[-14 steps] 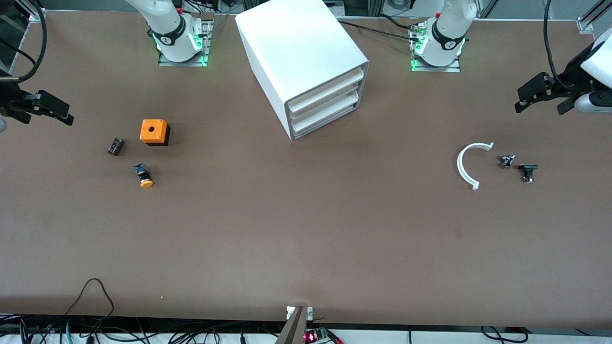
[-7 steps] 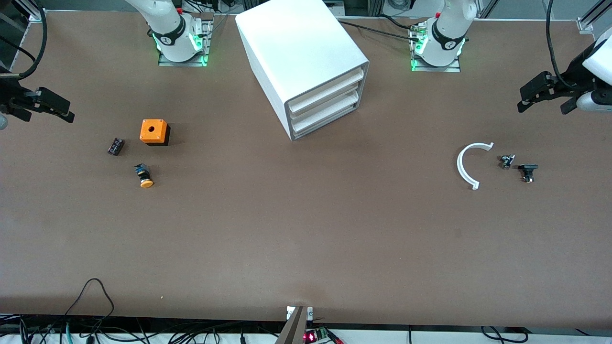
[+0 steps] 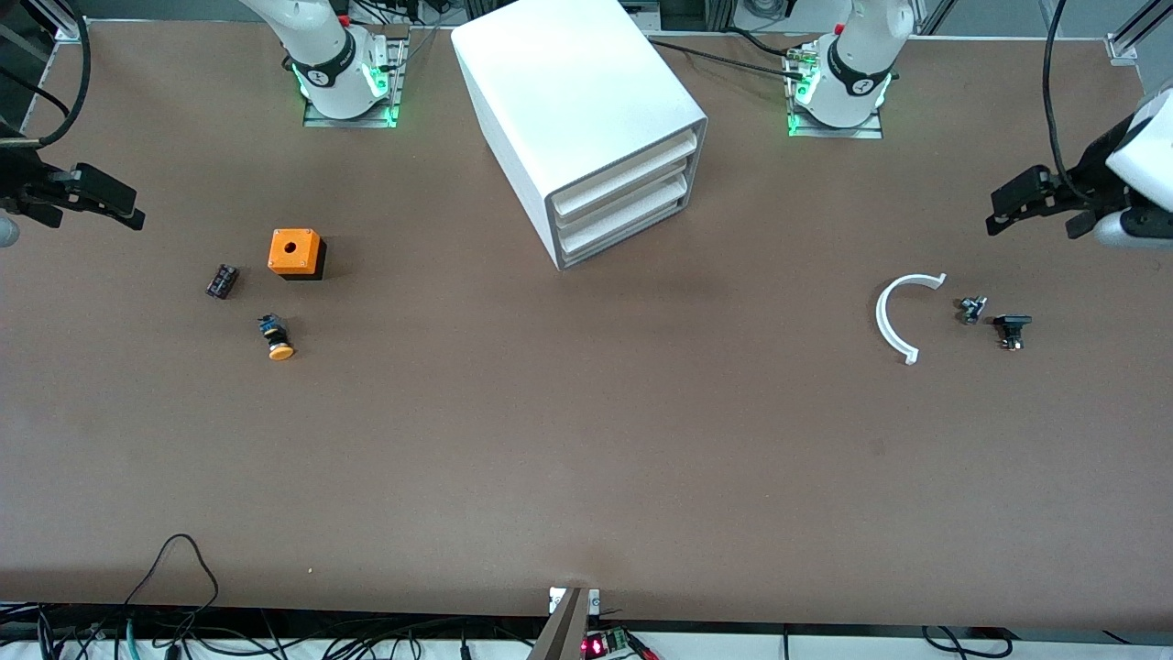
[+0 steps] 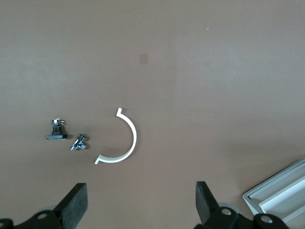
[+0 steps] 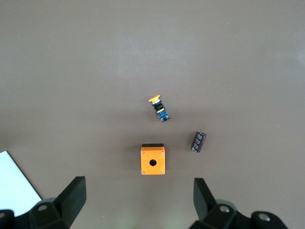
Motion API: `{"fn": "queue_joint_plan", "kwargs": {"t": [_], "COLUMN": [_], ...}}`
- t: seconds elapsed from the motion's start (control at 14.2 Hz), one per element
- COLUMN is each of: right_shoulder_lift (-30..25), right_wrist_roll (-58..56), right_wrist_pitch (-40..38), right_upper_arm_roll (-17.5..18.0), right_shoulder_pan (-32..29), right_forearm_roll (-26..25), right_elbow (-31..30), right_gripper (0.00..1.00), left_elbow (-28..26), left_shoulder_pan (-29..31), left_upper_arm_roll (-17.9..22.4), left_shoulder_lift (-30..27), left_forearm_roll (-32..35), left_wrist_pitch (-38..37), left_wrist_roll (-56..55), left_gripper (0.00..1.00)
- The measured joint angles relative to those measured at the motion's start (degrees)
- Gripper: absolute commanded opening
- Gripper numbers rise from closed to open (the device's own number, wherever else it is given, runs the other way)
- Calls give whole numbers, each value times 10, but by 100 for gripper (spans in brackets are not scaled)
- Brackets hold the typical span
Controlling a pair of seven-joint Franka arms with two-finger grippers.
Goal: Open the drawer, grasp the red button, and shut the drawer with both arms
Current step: 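Reach the left gripper to the cabinet drawer handle and grasp it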
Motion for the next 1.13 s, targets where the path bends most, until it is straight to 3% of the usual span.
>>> {"fn": "queue_joint_plan", "kwargs": {"t": [0.35,0.56,0.85,1.13], "right_shoulder_lift": [0,0,0,16], "right_wrist_roll": [0,0,0,0], "right_wrist_pitch": [-1,-1,-3,-4], "right_upper_arm_roll": [0,0,1,4], "right_shoulder_pan": [0,0,0,2], "right_forearm_roll": [0,0,0,0], "right_elbow": [0,1,0,-2], "right_gripper": [100,100,100,100], "left_elbow": [2,-35,-149,-222], "left_shoulder_pan": [12,11,9,-3], "left_upper_arm_roll": [-1,-9,-43,-112], "left_shoulder_lift": [101,159,229,264], "left_forearm_roll": [-20,-162,-386,-470], "left_wrist_pitch": [-1,-9,-7,24], "left_wrist_roll": [43,49,80,125], "left_gripper": [100,100,100,100]}}
